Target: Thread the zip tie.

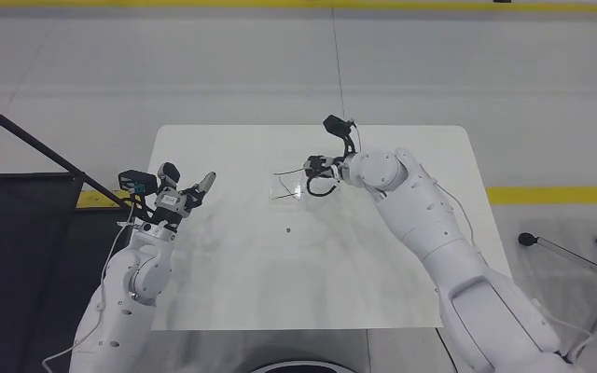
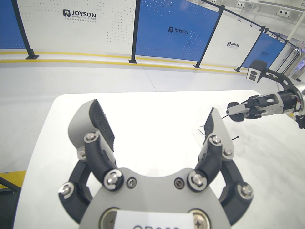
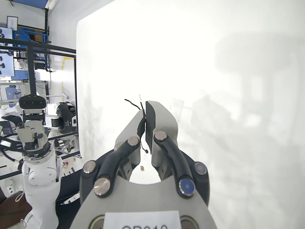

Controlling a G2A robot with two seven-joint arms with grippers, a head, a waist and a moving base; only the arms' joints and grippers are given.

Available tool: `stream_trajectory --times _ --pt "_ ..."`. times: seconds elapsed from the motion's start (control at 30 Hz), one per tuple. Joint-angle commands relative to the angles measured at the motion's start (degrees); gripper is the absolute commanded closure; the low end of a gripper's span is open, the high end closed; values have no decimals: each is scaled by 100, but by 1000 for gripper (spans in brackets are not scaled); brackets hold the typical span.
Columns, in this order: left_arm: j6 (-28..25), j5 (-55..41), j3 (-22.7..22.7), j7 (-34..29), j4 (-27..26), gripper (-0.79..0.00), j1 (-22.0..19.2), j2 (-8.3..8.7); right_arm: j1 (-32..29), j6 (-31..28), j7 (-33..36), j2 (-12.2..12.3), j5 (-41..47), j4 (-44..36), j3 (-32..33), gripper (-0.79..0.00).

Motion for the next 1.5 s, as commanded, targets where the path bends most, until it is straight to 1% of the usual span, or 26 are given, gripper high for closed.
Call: stream_trajectory --times 0.0,0.03,0.23,0.3,0.33,0.43,0.5,0.6,1.0,1.1,1.2,1.27,1.37,1.47 --pt "-239 -113 -50 -117 84 -785 -66 14 16 -313 230 68 -90 -160 68 0" --pt "-383 -149 -76 -196 136 -785 -124 25 15 -484 367 109 -116 -227 118 0" --pt "-1652 -682 -244 -627 662 -785 -539 102 -10 -1371 1288 351 -243 -727 399 0" --pt "-2134 -879 -259 -822 837 -785 -676 130 -53 -1669 1573 423 -172 -890 512 0" --pt "-2459 -961 -244 -923 906 -785 -745 146 -69 -1816 1730 455 -151 -985 551 0" --pt "-3208 -1349 -197 -1282 1136 -785 -944 187 -120 -2088 2070 533 -18 -1203 673 0" --pt "-3468 -1392 -152 -1580 1178 -785 -1077 217 -141 -2191 2236 568 97 -1325 733 0" --pt "-3699 -1481 -17 -1857 1148 -785 -1199 237 -162 -2224 2374 601 235 -1441 784 0" --pt "-3699 -1481 -17 -1857 1148 -785 -1199 237 -179 -2167 2354 611 271 -1464 801 0" --pt "-3721 -1717 42 -1871 1138 -785 -1118 236 -228 -2147 2277 613 250 -1488 797 0" --pt "-3796 -1845 106 -2200 1159 -785 -1180 267 -319 -2185 2261 642 93 -1684 754 0" --pt "-3946 -2061 241 -2458 1212 -785 -1260 278 -312 -2287 2358 658 44 -1816 726 0" --pt "-4147 -2507 458 -2881 1381 -785 -1464 298 -241 -2406 2522 668 -55 -1974 641 0" --pt "-4152 -2873 727 -3342 1482 -785 -1700 314 -140 -2542 2650 651 -102 -2099 507 0"
